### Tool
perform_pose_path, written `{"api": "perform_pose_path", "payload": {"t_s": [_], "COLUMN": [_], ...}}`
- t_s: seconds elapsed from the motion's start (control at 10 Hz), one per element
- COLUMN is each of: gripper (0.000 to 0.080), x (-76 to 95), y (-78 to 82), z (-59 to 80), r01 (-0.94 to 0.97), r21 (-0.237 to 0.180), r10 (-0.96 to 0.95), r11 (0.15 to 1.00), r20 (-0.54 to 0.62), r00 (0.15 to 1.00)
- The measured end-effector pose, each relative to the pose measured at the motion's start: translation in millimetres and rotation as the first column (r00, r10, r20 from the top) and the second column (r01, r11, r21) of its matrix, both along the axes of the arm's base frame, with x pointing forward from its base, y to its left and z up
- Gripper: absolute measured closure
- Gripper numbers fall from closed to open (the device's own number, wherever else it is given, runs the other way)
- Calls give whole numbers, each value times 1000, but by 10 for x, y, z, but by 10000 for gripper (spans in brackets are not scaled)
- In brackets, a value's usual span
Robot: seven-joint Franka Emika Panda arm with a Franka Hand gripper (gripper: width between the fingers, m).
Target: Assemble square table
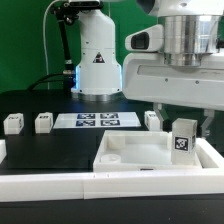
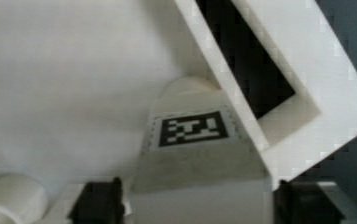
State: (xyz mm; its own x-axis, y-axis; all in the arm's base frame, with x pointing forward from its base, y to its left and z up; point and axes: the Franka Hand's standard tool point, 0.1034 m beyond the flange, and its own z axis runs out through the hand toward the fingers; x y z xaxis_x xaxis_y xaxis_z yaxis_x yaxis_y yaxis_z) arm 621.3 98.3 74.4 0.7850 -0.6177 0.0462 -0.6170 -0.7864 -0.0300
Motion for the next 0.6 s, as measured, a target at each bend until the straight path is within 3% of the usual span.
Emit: {"api": "perform_pose_path", "payload": {"t_s": [0.1,0.2,0.5,0.6], "gripper": [240,178,151,151], "x": [-8,-46,-249,-268], "y": [28,70,37,33], "z": [26,74,255,240], "r01": [-21,-53,-285,-261], "r21": [1,3,-4,-2], "r10": [21,53,285,261], "r11": [1000,999,959,965], "r20": [2,5,35,30], "r00": [1000,999,958,965]}}
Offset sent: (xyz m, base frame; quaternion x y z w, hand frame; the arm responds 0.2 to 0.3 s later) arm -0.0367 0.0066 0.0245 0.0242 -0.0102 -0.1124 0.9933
